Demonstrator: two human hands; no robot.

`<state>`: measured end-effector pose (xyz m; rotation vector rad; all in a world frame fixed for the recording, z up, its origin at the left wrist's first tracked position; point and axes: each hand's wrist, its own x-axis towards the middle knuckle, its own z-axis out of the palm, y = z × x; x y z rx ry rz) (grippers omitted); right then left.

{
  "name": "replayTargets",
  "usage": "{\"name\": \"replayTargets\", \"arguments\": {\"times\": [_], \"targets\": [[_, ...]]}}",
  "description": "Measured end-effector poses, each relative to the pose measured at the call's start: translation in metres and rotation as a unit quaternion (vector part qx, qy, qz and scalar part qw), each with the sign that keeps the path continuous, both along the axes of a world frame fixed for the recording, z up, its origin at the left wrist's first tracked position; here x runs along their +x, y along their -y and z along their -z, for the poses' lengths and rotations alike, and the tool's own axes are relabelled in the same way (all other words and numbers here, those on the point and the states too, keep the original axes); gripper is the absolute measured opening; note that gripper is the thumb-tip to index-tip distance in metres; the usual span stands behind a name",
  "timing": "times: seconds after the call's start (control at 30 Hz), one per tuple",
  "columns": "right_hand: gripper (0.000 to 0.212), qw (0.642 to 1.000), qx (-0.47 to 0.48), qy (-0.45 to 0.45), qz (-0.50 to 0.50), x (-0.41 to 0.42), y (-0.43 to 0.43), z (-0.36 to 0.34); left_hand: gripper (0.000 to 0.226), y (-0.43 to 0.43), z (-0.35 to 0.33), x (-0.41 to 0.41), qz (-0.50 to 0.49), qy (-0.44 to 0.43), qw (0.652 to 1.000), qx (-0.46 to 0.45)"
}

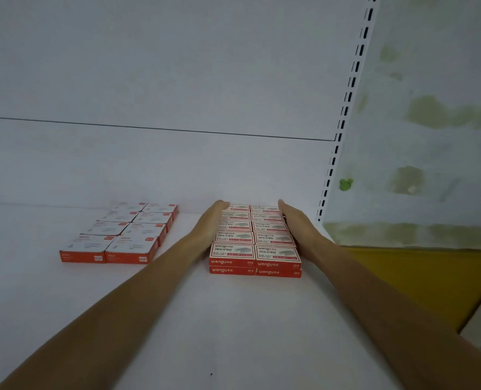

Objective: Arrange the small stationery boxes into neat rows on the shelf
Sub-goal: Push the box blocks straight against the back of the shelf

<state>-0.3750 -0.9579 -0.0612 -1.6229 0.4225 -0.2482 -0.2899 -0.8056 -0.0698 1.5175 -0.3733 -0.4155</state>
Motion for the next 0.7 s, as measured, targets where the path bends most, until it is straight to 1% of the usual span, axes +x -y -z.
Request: {"name": "replayTargets", "arguments": {"times": [0.13,0.17,0.3,0.37,0.5,0.57,0.7], "targets": [[0.051,0.998,-0.065,-0.02,-0.018,-0.002,-0.002,0.0,0.04,-0.005,0.005,0.007,0.002,0.024,1.0,-0.011],[0.053,0.997,-0.068,-0.022,-0.022,-0.003,-0.002,0.0,0.04,-0.003,0.006,0.008,0.002,0.021,1.0,-0.012],[0.055,0.997,-0.066,-0.028,-0.04,-0.004,-0.003,-0.002,0.027,-0.001,0.008,0.007,0.003,0.013,1.0,0.003],[0.055,0.995,-0.084,-0.035,-0.046,-0.005,-0.004,-0.003,0.026,-0.002,0.006,0.007,0.014,0.002,1.0,0.01],[0.055,0.995,-0.08,-0.037,-0.055,-0.005,-0.003,-0.003,0.025,-0.001,0.002,0.001,0.027,0.005,0.999,0.023],[0.056,0.994,-0.089,-0.036,-0.06,-0.006,-0.004,-0.004,0.026,-0.001,-0.001,-0.005,0.034,0.02,0.999,0.037],[0.062,0.986,-0.153,-0.036,-0.053,-0.006,-0.011,-0.006,0.025,-0.002,-0.006,-0.017,0.029,0.057,0.995,0.078]]}}
